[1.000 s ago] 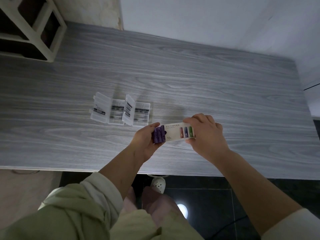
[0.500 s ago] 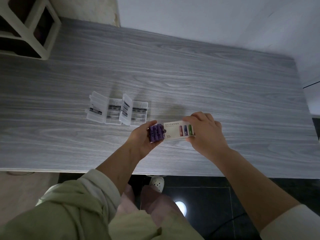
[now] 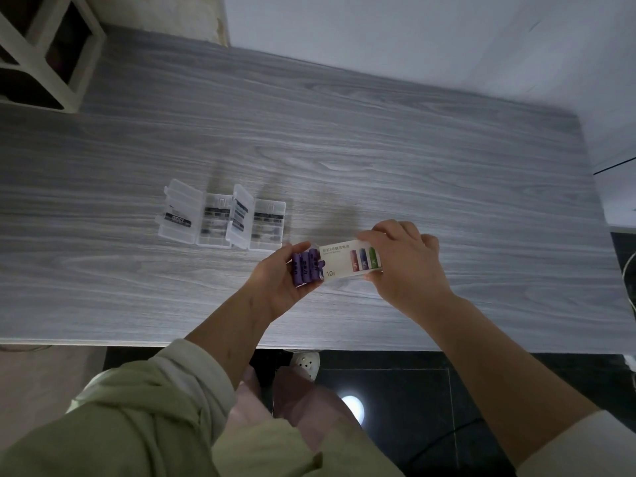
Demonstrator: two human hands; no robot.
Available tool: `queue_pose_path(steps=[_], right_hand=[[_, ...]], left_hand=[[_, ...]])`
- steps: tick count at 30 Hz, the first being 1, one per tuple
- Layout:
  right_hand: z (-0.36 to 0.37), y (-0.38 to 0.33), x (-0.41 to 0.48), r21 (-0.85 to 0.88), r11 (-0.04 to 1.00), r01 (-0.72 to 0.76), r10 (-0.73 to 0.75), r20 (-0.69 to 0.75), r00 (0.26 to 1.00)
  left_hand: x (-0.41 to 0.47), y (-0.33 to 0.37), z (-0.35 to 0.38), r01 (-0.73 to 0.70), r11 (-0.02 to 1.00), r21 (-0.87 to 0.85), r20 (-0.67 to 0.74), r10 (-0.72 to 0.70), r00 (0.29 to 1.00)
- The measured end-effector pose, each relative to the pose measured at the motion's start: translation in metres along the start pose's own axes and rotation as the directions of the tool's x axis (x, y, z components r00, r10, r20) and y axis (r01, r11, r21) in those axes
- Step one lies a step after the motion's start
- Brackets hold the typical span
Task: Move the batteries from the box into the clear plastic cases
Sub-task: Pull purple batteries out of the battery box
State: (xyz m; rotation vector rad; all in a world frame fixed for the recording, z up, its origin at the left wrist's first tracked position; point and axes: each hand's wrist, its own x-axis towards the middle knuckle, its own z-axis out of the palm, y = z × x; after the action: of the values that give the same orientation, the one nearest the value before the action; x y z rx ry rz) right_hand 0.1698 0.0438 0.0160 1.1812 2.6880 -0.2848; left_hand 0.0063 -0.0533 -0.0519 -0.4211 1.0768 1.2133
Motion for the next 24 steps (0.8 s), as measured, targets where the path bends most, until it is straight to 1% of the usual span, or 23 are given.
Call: queue_pose_path(steps=[4, 11, 13, 16, 20, 24], right_hand=[[0.003, 0.005, 0.001, 0.027, 1.000, -0.013, 0.012, 0.021, 1.000], [0.014, 0.013, 0.002, 0.199, 0.977, -0.078, 0.064, 0.078, 0.995], [0.016, 0.015, 0.003, 0.227, 0.970, -0.086, 0.068, 0.085, 0.994], [0.020, 0.016, 0.003, 0.220, 0.973, -0.067, 0.051, 0.079, 0.996], [0.020, 0.020, 0.003, 0.230, 0.972, -0.052, 0.040, 0.056, 0.998], [0.024, 0.025, 0.003, 0.296, 0.954, -0.053, 0.040, 0.049, 0.998]], left_hand=[[0.002, -0.002, -0.002, 0.021, 0.999, -0.030, 0.013, -0.021, 1.000], [0.002, 0.001, -0.005, 0.021, 0.998, -0.056, 0.078, -0.016, 0.997], [0.003, 0.001, -0.006, 0.012, 0.999, -0.042, 0.065, -0.009, 0.998], [0.005, 0.000, -0.004, -0.009, 1.000, 0.019, 0.047, 0.008, 0.999], [0.004, -0.003, -0.001, -0.074, 0.993, 0.091, 0.056, 0.069, 0.996], [0.003, -0.005, 0.004, -0.111, 0.988, 0.111, 0.049, 0.106, 0.993]])
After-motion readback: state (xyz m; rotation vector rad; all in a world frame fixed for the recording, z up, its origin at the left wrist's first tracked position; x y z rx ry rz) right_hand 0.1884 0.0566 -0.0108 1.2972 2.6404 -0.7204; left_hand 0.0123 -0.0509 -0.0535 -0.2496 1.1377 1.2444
